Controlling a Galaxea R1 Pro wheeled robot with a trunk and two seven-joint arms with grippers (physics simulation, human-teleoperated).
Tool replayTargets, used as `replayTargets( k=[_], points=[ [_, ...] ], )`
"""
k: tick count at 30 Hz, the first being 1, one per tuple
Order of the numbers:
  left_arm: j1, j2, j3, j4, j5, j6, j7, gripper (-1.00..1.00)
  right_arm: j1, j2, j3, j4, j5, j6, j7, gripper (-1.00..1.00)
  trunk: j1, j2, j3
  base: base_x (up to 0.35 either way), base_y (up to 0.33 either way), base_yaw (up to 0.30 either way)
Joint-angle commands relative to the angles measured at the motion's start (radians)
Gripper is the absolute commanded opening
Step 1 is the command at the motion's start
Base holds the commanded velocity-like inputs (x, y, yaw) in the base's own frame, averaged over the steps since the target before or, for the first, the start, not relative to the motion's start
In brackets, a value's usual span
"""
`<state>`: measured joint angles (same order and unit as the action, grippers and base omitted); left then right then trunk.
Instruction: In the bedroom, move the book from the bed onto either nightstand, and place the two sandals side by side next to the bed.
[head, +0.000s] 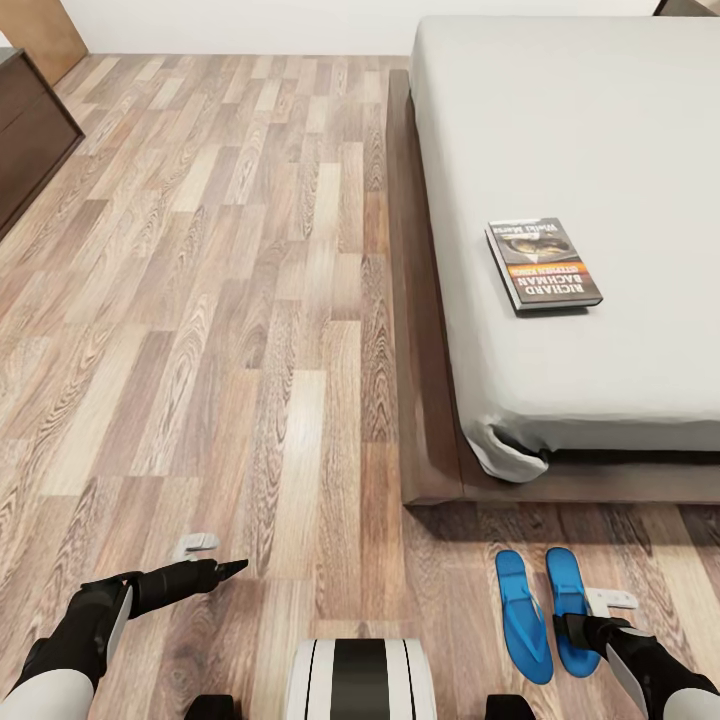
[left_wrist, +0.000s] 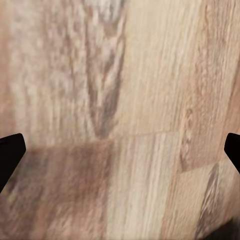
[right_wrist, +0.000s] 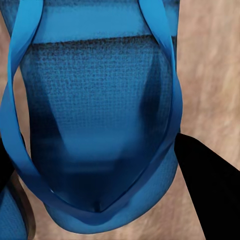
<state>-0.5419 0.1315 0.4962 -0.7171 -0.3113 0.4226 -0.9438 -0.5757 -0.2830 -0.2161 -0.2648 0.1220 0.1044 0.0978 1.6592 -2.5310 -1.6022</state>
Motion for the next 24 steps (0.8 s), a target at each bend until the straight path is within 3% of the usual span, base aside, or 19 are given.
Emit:
replayTargets(
  k=[1,21,24],
  points=[
    [-0.001,-0.001,0.004,-0.001,-0.006,0.008,-0.007,1.0,0.002,0.002,-0.017,0.009,0.011,-0.003,0.007,-1.0,0.0,0.0,0.003,0.0,0.0,0.0],
    [-0.001,-0.001,0.005,-0.002,-0.006,0.008,-0.008,1.0,0.002,0.002,-0.017,0.009,0.01,-0.003,0.008,-1.0,-0.001,0.001,0.015,0.0,0.0,0.0],
    [-0.001,-0.001,0.005,-0.002,-0.006,0.008,-0.008,1.0,0.002,0.002,-0.017,0.009,0.011,-0.003,0.007,-1.0,-0.003,0.002,0.026,0.0,0.0,0.0]
  ],
)
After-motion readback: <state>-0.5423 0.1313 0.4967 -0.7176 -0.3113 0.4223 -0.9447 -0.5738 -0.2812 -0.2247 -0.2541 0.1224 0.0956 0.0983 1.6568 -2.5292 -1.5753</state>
